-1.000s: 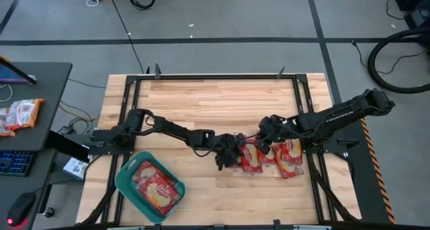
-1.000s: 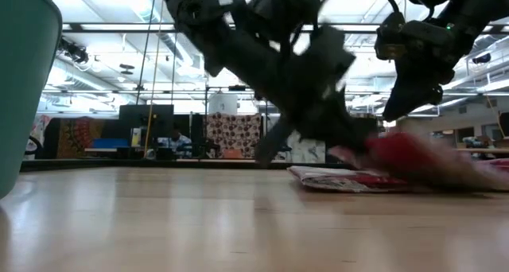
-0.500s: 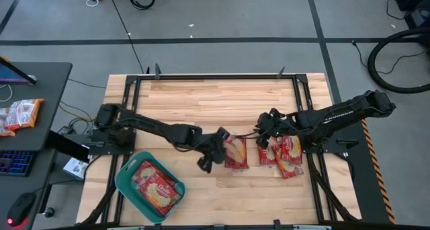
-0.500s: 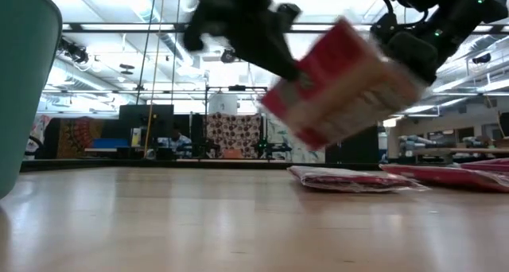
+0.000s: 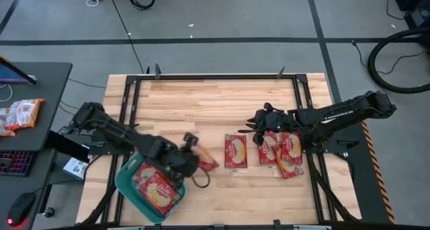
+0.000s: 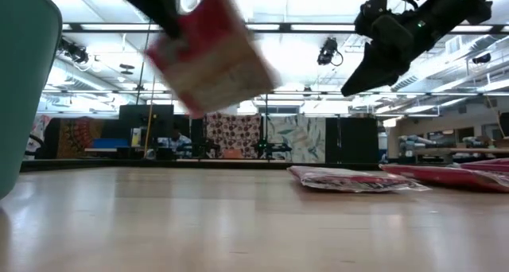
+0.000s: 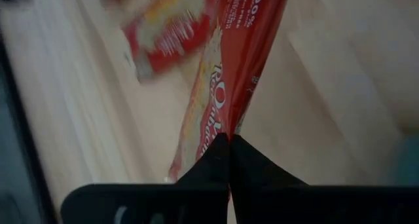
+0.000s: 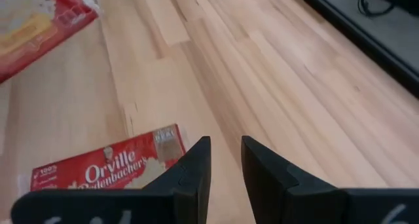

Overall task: Sort popcorn bags into baskets
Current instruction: Put the popcorn bag into the blue bin

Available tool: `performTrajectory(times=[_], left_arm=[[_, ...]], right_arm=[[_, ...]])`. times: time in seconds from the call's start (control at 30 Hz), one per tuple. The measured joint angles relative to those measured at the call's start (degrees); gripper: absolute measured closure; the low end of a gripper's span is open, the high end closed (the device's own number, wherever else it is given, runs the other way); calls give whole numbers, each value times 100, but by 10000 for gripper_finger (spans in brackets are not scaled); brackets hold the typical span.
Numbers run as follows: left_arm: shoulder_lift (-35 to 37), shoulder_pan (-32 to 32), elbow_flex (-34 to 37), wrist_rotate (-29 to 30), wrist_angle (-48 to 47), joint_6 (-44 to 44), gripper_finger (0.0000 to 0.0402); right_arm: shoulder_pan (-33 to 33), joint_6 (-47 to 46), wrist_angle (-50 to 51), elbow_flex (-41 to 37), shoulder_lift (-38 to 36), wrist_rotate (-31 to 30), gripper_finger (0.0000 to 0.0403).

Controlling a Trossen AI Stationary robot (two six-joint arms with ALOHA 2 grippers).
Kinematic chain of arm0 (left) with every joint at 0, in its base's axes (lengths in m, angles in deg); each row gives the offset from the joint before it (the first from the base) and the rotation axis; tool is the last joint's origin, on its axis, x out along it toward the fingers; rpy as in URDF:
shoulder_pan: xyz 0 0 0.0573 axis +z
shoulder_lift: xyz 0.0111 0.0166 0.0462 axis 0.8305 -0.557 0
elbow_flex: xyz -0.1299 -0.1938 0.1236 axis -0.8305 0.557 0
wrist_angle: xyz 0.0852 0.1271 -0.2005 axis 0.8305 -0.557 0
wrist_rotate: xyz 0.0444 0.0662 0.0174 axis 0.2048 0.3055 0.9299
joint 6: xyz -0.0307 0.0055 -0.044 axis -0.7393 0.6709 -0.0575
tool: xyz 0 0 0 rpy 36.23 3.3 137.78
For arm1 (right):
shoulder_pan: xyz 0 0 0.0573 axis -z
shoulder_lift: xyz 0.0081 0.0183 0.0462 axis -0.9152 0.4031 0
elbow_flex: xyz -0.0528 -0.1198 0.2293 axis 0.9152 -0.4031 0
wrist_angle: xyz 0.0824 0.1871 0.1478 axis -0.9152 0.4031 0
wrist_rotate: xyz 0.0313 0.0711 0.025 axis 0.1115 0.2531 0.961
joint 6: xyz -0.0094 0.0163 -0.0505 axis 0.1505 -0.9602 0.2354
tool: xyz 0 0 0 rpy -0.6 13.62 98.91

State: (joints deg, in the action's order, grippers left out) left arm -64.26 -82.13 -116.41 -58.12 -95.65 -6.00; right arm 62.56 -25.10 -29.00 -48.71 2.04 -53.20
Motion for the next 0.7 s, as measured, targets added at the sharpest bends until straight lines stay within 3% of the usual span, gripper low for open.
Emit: performTrajectory(times=[0.37, 0.57, 0.7], left_arm=[[958, -1169, -9, -271, -954, -2557, 401], [1200, -1714, 2, -1019, -2136, -4385, 401], [1217, -2076, 2, -1320, -2139, -4778, 400]], right_arm=[[119, 134, -394, 0, 2, 62, 313], [119, 159, -487, 0, 2, 63, 313], [119, 218, -508, 0, 2, 64, 313]])
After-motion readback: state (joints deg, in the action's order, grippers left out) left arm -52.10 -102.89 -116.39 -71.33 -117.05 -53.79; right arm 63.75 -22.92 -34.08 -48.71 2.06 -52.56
